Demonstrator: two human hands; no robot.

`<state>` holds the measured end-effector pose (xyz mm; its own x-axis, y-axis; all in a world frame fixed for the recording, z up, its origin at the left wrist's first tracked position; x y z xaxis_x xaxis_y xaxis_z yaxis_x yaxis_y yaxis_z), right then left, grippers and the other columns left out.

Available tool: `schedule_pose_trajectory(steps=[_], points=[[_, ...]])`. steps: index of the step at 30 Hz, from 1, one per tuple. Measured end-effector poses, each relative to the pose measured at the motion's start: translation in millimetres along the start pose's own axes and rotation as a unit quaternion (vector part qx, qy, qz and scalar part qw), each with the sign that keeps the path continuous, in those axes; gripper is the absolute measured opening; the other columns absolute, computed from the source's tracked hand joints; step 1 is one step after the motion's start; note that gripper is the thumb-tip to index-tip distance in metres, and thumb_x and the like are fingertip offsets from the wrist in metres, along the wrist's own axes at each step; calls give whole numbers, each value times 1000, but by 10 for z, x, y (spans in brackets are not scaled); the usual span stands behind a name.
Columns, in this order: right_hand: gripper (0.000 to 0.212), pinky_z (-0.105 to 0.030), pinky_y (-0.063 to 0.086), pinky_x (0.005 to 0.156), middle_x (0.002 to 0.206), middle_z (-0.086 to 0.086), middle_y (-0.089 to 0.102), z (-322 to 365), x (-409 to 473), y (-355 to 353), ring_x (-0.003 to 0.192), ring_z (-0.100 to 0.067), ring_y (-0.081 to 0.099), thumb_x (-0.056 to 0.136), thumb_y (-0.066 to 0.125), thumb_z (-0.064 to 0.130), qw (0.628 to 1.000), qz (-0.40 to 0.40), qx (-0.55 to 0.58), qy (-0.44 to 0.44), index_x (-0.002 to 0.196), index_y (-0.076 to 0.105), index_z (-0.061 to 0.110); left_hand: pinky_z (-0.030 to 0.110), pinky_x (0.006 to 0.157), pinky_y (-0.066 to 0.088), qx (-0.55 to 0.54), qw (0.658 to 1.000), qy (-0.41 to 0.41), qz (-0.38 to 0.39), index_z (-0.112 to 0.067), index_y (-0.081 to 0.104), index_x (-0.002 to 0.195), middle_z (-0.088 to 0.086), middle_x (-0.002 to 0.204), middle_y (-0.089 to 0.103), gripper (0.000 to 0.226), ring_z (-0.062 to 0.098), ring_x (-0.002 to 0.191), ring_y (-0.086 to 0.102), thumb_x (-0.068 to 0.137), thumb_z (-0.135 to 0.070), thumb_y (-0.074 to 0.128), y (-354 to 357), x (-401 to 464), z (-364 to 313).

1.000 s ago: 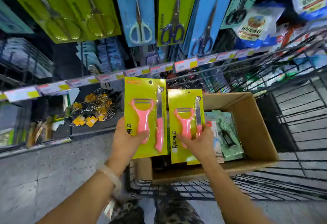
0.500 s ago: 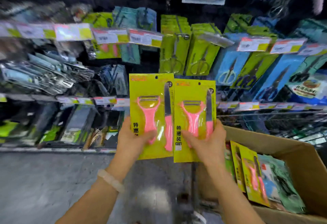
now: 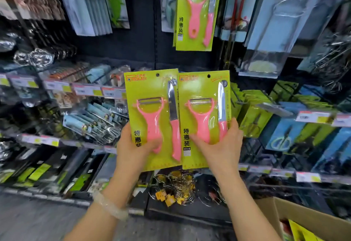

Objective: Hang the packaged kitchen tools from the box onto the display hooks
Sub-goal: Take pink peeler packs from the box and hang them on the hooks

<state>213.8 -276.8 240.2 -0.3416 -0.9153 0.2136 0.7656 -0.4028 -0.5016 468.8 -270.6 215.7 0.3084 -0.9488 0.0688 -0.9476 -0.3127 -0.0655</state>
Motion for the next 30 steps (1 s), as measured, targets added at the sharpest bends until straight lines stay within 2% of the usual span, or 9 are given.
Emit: schedule_pose_trajectory(steps=[5, 7, 9, 11, 17, 19, 22, 27, 30], points=[[129, -42, 27, 113, 144, -6, 27, 459, 467, -25, 137, -23, 26, 55, 83, 57, 998, -31, 17, -42, 151, 7, 16, 32, 73, 51, -32, 998, 53, -4, -14, 55, 116, 2, 103, 68, 52, 22, 94, 65, 70, -3, 78, 31, 453, -459], [129, -39, 26, 113, 143, -6, 28, 641, 648, -53, 137, -22, 25, 55, 83, 56, 997, -41, 24, -61, 151, 7, 16, 42, 81, 53, -48, 997, 64, -4, -18, 57, 115, 0, 104, 69, 53, 23, 96, 66, 69, -5, 80, 61, 628, -629], [128, -39, 25, 114, 143, -5, 27, 818, 820, -88, 137, -21, 24, 55, 83, 55, 995, -52, 30, -82, 151, 7, 16, 53, 86, 52, -60, 995, 83, -8, -23, 58, 112, 0, 104, 70, 58, 24, 97, 66, 60, -17, 83, 96, 792, -825], [128, -41, 24, 115, 144, -4, 26, 984, 988, -135, 138, -21, 22, 56, 83, 56, 992, -65, 36, -102, 151, 6, 17, 55, 86, 52, -75, 992, 99, -9, -27, 58, 111, -1, 106, 70, 62, 24, 98, 67, 53, -27, 81, 143, 949, -1010], [127, -40, 22, 116, 141, -1, 26, 1431, 1410, -272, 137, -18, 22, 57, 81, 56, 981, -95, 45, -161, 151, 2, 22, 45, 73, 57, -96, 984, 148, -4, -20, 58, 115, 2, 102, 71, 68, 23, 90, 70, 52, -21, 84, 266, 1365, -1445], [127, -37, 23, 114, 139, -1, 27, 1567, 1500, -308, 134, -17, 24, 57, 80, 58, 978, -106, 37, -179, 151, 2, 23, 43, 69, 58, -103, 982, 159, -1, -19, 57, 118, 4, 102, 71, 63, 23, 88, 70, 62, -11, 85, 287, 1478, -1548], [126, -36, 25, 112, 136, -2, 30, 1715, 1595, -348, 131, -17, 27, 57, 79, 59, 974, -124, 25, -188, 151, 2, 25, 45, 72, 57, -105, 979, 176, 2, -20, 56, 120, 2, 103, 70, 59, 23, 92, 68, 68, -5, 80, 287, 1630, -1678], [124, -39, 26, 113, 136, -2, 28, 1865, 1664, -365, 131, -18, 27, 58, 80, 58, 974, -138, 28, -178, 150, 3, 28, 25, 59, 54, -107, 974, 201, 13, -16, 56, 118, -3, 97, 69, 55, 7, 81, 68, 70, 0, 77, 271, 1762, -1886], [121, -39, 25, 113, 137, -1, 26, 1888, 1694, -328, 131, -18, 27, 59, 80, 58, 978, -135, 30, -155, 149, 4, 30, 28, 66, 54, -106, 975, 195, 19, -16, 56, 121, -2, 102, 69, 58, 13, 89, 67, 70, -2, 79, 257, 1821, -1905]])
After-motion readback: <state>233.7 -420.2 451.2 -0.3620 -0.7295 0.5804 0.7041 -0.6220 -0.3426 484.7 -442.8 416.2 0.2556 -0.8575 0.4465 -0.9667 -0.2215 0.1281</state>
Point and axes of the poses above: each hand's wrist, its own x-axis towards the middle knuckle, its own y-axis out of the palm, z = x × y, the point moved 10 cm from there along x, towards the middle knuckle
